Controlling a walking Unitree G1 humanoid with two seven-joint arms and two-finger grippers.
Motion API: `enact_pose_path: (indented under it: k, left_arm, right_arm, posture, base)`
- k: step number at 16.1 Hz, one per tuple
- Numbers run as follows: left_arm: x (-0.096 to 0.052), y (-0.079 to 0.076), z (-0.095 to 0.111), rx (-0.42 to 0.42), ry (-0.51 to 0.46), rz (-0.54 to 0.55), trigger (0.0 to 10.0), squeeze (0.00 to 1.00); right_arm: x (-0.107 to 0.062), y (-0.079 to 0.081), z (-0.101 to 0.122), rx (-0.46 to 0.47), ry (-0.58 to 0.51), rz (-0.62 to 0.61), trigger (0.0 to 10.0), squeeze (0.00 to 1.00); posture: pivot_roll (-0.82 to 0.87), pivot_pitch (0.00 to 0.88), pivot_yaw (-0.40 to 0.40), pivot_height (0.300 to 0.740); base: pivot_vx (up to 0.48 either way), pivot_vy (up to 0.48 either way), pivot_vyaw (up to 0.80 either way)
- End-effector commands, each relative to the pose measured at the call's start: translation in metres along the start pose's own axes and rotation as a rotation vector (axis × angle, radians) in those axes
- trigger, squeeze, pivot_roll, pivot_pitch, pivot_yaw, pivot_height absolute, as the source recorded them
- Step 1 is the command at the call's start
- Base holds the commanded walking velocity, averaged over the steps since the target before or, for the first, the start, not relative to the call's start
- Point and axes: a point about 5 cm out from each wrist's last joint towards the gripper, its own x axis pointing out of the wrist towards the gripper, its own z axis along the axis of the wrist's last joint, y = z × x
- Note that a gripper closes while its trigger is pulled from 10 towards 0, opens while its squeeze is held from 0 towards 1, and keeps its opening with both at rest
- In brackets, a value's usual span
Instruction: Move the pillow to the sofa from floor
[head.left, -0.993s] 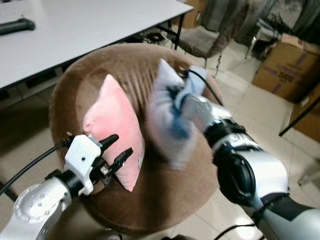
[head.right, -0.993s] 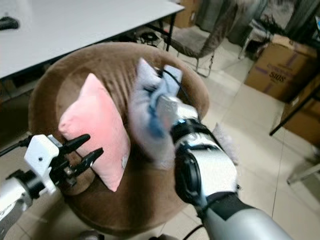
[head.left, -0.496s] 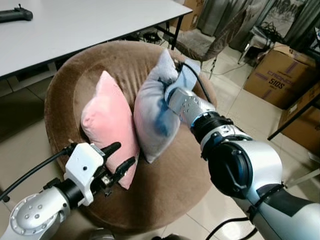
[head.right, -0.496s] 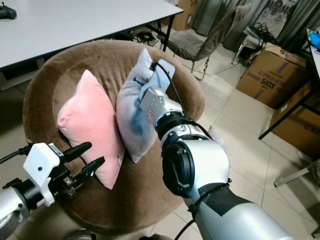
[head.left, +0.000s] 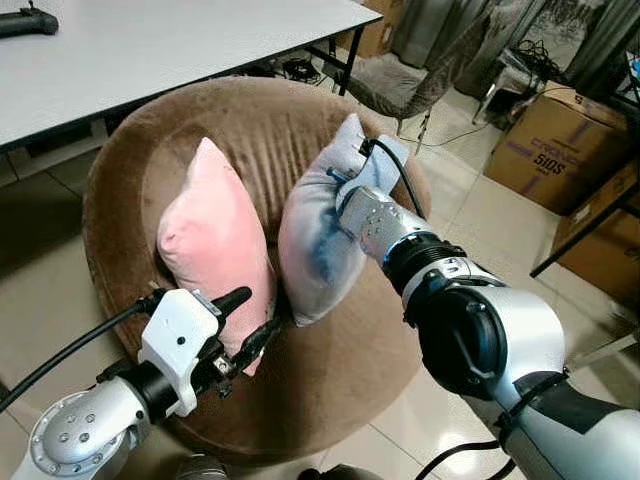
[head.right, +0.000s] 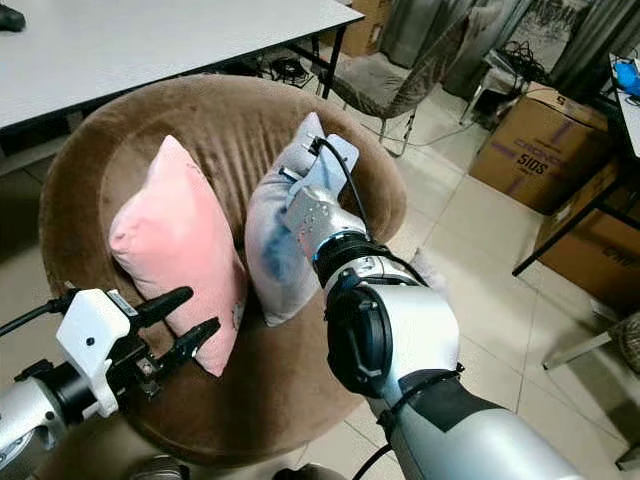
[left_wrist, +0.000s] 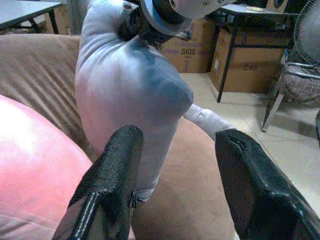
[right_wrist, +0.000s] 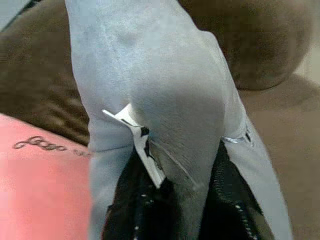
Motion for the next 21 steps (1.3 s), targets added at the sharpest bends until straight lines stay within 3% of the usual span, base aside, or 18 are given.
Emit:
enact_pose_path:
  k: [1, 7, 8, 12, 14, 17, 18, 19, 20, 21]
  left_arm:
    - [0.001, -0.003, 0.005, 0.006, -0.021, -0.006, 10.0, 0.06]
    - [0.004, -0.008, 0.017, -0.003, -0.079, -0.060, 10.0, 0.06]
    - [0.005, -0.011, 0.019, -0.017, -0.091, -0.085, 10.0, 0.06]
    - [0.011, -0.001, 0.030, -0.069, -0.173, -0.069, 10.0, 0.06]
    - [0.017, 0.008, 0.033, -0.081, -0.193, -0.060, 10.0, 0.06]
    - [0.026, 0.016, 0.030, -0.066, -0.186, -0.052, 10.0, 0.05]
    - [0.031, 0.022, 0.028, -0.072, -0.187, -0.015, 10.0, 0.05]
    - [0.033, 0.026, 0.026, -0.065, -0.185, 0.018, 10.0, 0.05]
    - [0.036, 0.029, 0.024, -0.069, -0.183, 0.047, 10.0, 0.05]
    - [0.040, 0.034, 0.019, -0.067, -0.178, 0.115, 10.0, 0.05]
  right_arm:
    - [-0.003, 0.009, 0.017, 0.041, -0.049, 0.057, 10.0, 1.00]
    - [-0.007, 0.022, 0.034, 0.051, -0.095, 0.165, 10.0, 1.00]
    - [-0.009, 0.027, 0.036, 0.117, -0.082, 0.229, 10.0, 1.00]
    - [-0.010, 0.028, 0.046, 0.132, -0.080, 0.302, 10.0, 1.00]
    - [-0.012, 0.031, 0.049, 0.092, -0.077, 0.424, 10.0, 1.00]
    - [-0.010, 0.017, 0.056, -0.041, -0.153, 0.473, 10.0, 1.00]
    - [-0.008, 0.003, 0.060, -0.040, -0.198, 0.474, 10.0, 0.65]
    - [-0.007, -0.007, 0.062, -0.074, -0.225, 0.462, 10.0, 0.05]
    - [-0.006, -0.018, 0.064, -0.101, -0.263, 0.465, 10.0, 0.00]
    - [-0.005, -0.041, 0.065, -0.171, -0.314, 0.448, 10.0, 0.00]
  posture:
    - [0.25, 0.067, -0.232, 0.740]
    - [0.25, 0.056, -0.226, 0.740]
    - [0.25, 0.054, -0.224, 0.740]
    - [0.25, 0.026, -0.203, 0.740]
    - [0.24, 0.000, -0.179, 0.740]
    - [0.22, 0.000, -0.150, 0.740]
    - [0.21, 0.000, -0.140, 0.740]
    - [0.20, 0.000, -0.130, 0.740]
    - [0.20, 0.000, -0.124, 0.740]
    - [0.18, 0.000, -0.109, 0.740]
  base:
    - [0.000, 0.000, 0.00]
    - [0.000, 0.000, 0.00]
    - [0.000, 0.000, 0.00]
    - [0.000, 0.000, 0.00]
    - [0.000, 0.000, 0.00]
    - [0.000, 0.000, 0.00]
    - [0.000, 0.000, 0.00]
    - [0.000, 0.000, 0.00]
    - [0.000, 0.000, 0.00]
    - [0.000, 0.000, 0.00]
